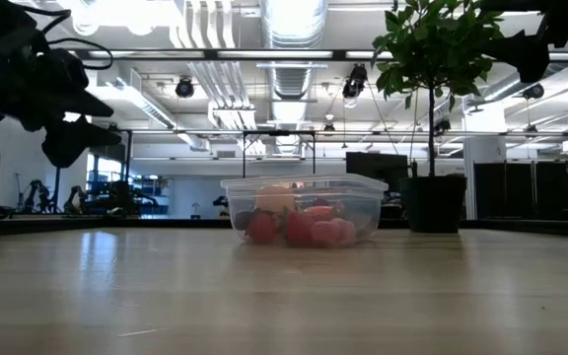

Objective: Pick and placing Produce into tupperware
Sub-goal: Return to Home Position

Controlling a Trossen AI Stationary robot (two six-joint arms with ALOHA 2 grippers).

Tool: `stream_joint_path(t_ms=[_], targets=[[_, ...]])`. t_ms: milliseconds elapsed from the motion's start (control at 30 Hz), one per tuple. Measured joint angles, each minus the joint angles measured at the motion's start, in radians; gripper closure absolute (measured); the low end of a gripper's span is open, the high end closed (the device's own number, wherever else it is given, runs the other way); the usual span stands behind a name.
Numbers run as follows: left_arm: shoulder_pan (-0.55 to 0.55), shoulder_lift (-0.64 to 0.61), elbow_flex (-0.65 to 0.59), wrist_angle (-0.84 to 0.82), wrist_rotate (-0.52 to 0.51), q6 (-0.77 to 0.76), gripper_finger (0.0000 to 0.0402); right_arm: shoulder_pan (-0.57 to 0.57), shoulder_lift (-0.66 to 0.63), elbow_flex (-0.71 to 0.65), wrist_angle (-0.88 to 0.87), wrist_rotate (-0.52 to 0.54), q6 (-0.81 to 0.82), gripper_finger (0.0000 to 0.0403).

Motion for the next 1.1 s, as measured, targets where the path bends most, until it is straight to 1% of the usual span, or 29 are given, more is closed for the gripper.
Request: stream_joint_path(t_ms=[600, 1100], targets=[[0.0, 0.06, -0.009, 0.004, 0.001, 0.0, 0.0185, 0.0, 0.0, 0.0, 0.0, 0.0, 0.0, 0.0081], [0.0, 0.068, -0.009, 0.004, 0.001, 0.001, 0.0185, 0.0, 0.0, 0.0, 0.0, 0.0, 0.0, 0.008]])
